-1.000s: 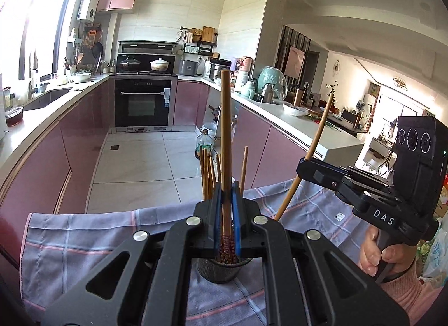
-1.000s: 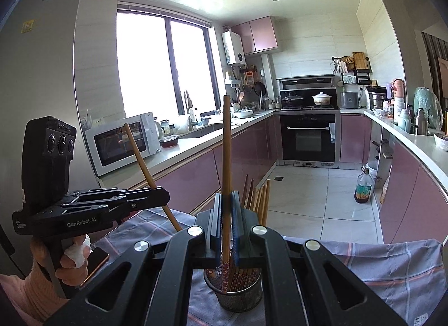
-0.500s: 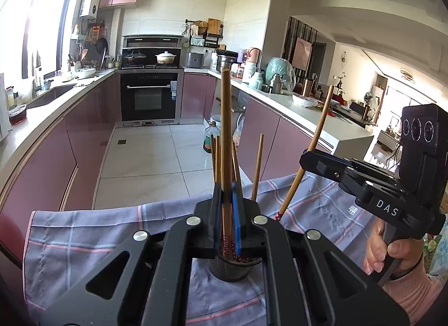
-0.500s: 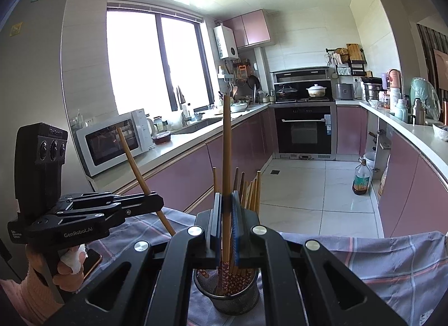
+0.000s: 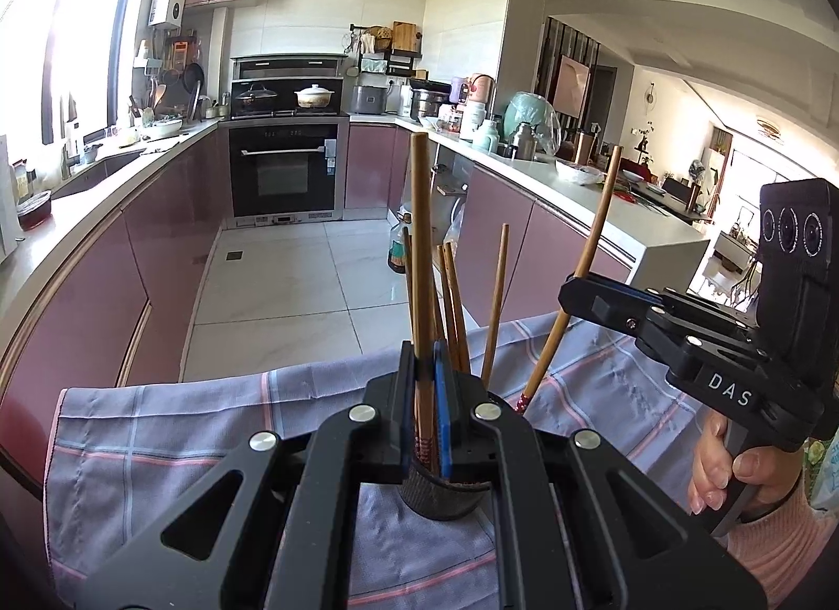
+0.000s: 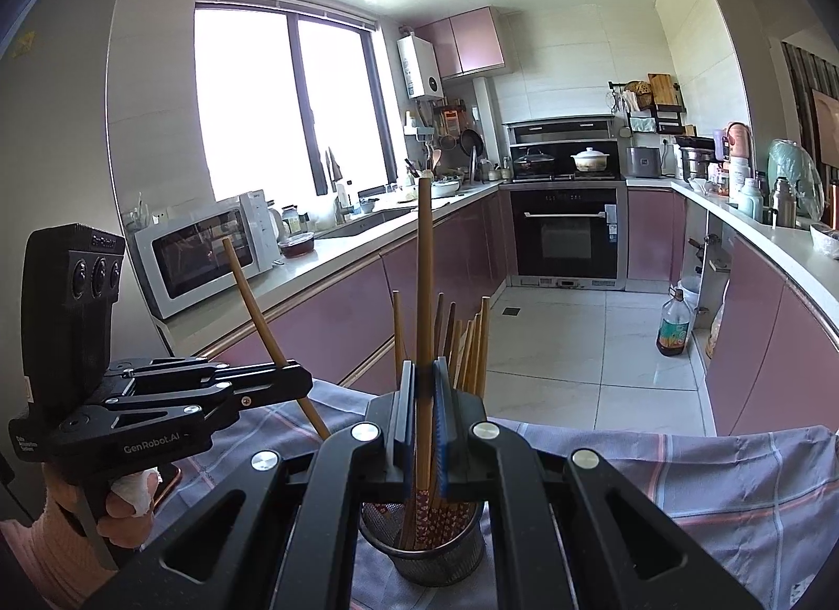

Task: Organize utensils
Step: 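Lower both chopsticks into the black mesh cup among the others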

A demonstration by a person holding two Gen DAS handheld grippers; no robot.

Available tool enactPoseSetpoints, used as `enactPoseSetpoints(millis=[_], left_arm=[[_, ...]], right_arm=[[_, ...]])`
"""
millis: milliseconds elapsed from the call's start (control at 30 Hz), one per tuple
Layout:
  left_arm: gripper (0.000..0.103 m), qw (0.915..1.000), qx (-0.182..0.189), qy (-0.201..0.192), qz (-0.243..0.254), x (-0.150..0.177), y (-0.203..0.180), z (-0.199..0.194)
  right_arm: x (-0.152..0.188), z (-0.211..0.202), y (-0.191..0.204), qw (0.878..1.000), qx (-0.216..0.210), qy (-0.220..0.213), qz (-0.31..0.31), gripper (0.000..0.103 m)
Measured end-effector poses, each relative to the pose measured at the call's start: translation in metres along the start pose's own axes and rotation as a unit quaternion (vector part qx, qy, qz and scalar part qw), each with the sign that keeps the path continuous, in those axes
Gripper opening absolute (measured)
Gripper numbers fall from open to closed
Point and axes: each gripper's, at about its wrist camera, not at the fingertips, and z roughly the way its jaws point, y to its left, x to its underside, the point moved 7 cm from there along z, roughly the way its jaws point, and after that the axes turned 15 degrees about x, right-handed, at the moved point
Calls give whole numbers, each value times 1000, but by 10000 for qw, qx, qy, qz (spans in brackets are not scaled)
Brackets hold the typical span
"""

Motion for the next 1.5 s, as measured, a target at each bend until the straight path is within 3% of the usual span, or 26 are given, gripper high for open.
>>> enactPoseSetpoints(millis=[1500], left_arm=[[8,9972,36,726,165,11,0,31]], right_arm=[[28,37,-2,9977,-65,673,-58,5]])
